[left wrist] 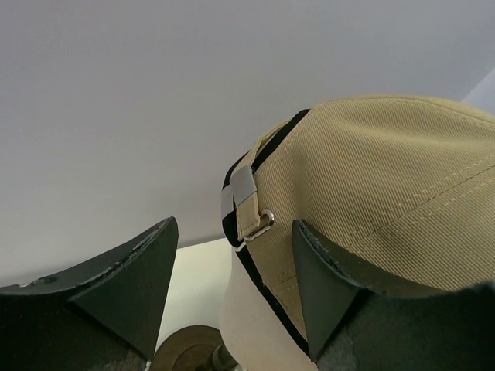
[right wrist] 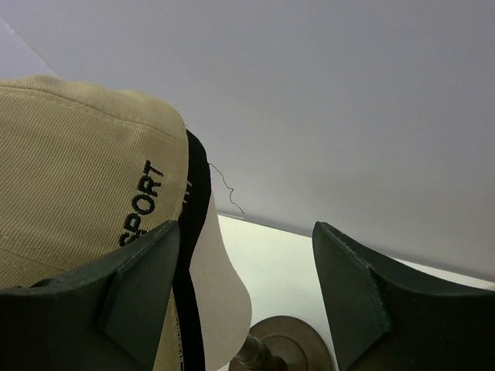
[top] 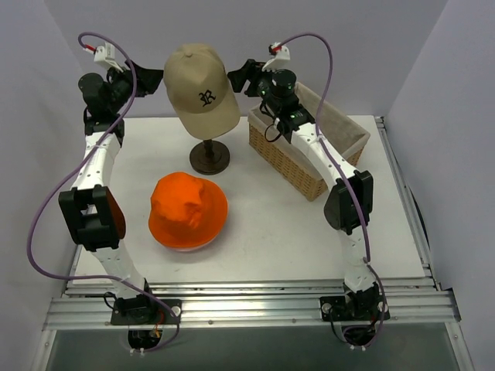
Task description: Stack the hats
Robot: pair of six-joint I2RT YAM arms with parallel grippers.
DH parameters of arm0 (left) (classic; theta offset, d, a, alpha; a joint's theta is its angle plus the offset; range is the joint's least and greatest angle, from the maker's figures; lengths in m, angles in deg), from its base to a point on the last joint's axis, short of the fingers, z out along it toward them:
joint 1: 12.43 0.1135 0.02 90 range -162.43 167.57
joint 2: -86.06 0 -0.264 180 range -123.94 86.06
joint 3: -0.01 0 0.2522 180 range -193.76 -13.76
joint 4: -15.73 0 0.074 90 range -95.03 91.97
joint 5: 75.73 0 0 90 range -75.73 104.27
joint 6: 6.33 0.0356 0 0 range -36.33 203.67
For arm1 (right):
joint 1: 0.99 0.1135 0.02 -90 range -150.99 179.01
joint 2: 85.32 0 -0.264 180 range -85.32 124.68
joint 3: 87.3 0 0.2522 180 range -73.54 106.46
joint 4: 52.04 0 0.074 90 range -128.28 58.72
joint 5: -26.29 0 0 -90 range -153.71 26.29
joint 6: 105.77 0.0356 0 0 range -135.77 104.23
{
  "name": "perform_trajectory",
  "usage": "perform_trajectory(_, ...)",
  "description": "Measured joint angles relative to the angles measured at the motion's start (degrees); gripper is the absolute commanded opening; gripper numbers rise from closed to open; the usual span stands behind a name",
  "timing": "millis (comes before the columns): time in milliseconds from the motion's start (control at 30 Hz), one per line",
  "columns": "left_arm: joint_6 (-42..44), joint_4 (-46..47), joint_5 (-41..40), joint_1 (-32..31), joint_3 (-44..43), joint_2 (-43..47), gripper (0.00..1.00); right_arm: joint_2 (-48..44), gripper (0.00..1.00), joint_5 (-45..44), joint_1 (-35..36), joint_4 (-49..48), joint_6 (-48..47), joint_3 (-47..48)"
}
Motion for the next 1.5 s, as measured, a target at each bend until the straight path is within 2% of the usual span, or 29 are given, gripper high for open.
perform_trajectory(333,1.3,-0.2,-0.2,-0.3,0.0,0.0,0.69,0.2,0.63,2.6,-0.3,-5.0,2.8,-5.3)
perform_trajectory(767,2.5,-0.4,-0.3,-0.5,0.0,0.0,0.70,-0.1,0.63,2.6,-1.9,-3.4,2.7,-6.8)
perform_trajectory(833,2.7,-0.4,-0.6,-0.4,0.1,0.0,0.72,-1.1,0.63,2.6,-2.5,-3.2,2.7,-8.9)
perform_trajectory(867,2.9,-0.6,-0.8,-0.4,0.1,0.0,0.80,-1.5,0.63,2.6,-2.8,-3.1,2.7,-9.9)
perform_trajectory(900,3.3,-0.9,-1.4,-0.4,0.3,0.1,0.93,-2.0,0.63,2.5,-3.2,-2.7,2.7,-10.8)
perform_trajectory(1000,4.0,-3.1,-3.8,-0.1,1.1,1.1,0.94,-3.4,0.64,1.6,-4.2,-0.4,2.4,-12.1)
perform_trajectory(1133,4.3,-8.4,-8.8,1.0,2.0,4.6,0.94,-9.6,0.67,0.6,-5.4,1.8,1.6,-18.0)
perform_trajectory(1333,4.8,-18.3,-14.8,1.7,1.2,14.5,0.94,-22.2,0.69,0.4,-6.4,5.6,-0.7,-25.1)
perform_trajectory(1433,5.9,-23.1,-16.5,-0.9,1.2,20.1,0.94,-28.6,0.68,0.9,-6.3,5.5,-1.0,-29.1)
perform_trajectory(1500,7.4,-26.3,-18.1,-4.8,1.8,23.8,0.94,-32.4,0.68,1.2,-5.9,5.8,-1.0,-32.3)
